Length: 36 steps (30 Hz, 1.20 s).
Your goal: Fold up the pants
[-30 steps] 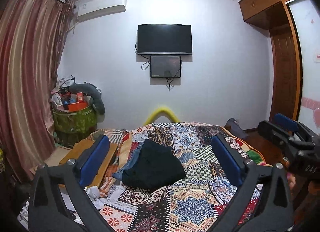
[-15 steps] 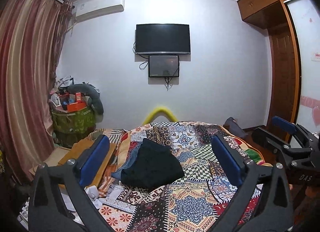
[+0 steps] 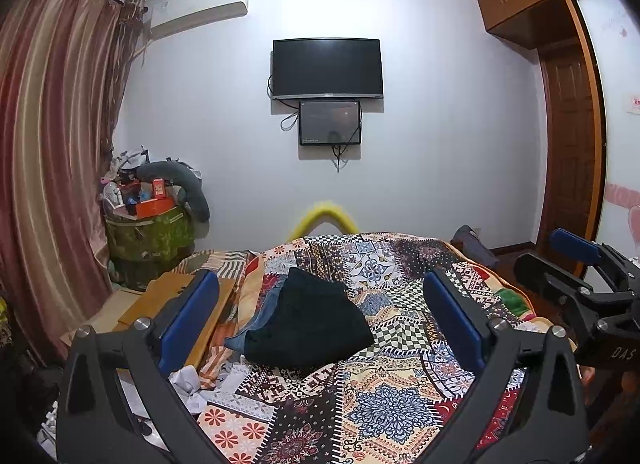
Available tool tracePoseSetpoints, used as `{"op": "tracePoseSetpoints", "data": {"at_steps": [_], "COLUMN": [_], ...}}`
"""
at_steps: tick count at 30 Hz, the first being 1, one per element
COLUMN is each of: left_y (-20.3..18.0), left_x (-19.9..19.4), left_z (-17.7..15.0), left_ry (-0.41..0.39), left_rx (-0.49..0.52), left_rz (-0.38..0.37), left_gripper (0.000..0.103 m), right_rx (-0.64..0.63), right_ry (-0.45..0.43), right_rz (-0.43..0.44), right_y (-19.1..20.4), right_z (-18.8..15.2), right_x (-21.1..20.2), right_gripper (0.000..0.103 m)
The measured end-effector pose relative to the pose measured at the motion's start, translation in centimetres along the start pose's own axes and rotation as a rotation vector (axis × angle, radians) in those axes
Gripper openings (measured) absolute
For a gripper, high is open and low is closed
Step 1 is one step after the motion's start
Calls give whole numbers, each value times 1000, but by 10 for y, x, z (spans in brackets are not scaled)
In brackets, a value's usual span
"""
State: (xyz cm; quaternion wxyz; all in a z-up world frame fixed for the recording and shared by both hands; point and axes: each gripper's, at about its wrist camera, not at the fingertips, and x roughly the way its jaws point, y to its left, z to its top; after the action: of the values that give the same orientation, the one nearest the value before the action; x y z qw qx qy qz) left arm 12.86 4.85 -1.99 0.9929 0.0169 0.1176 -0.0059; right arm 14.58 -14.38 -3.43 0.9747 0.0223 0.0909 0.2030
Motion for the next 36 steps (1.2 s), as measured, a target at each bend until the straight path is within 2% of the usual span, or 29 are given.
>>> {"op": "tracePoseSetpoints", "data": {"at_steps": [23,36], "left_y": [3,-3], "left_x": [-1,-1], "left_z": [-2,0], "left_ry": [4,8], "left_rx": [-25,-1], "left_rz": [-24,-43], "left_gripper": [103,103], "right_rx": [0,16], "right_ry": [3,-3], "right_rz": [-7,-11], "right_y": [-3,-5], "right_z": [2,0], "right_x": [-3,-5], "right_gripper": [103,103]}}
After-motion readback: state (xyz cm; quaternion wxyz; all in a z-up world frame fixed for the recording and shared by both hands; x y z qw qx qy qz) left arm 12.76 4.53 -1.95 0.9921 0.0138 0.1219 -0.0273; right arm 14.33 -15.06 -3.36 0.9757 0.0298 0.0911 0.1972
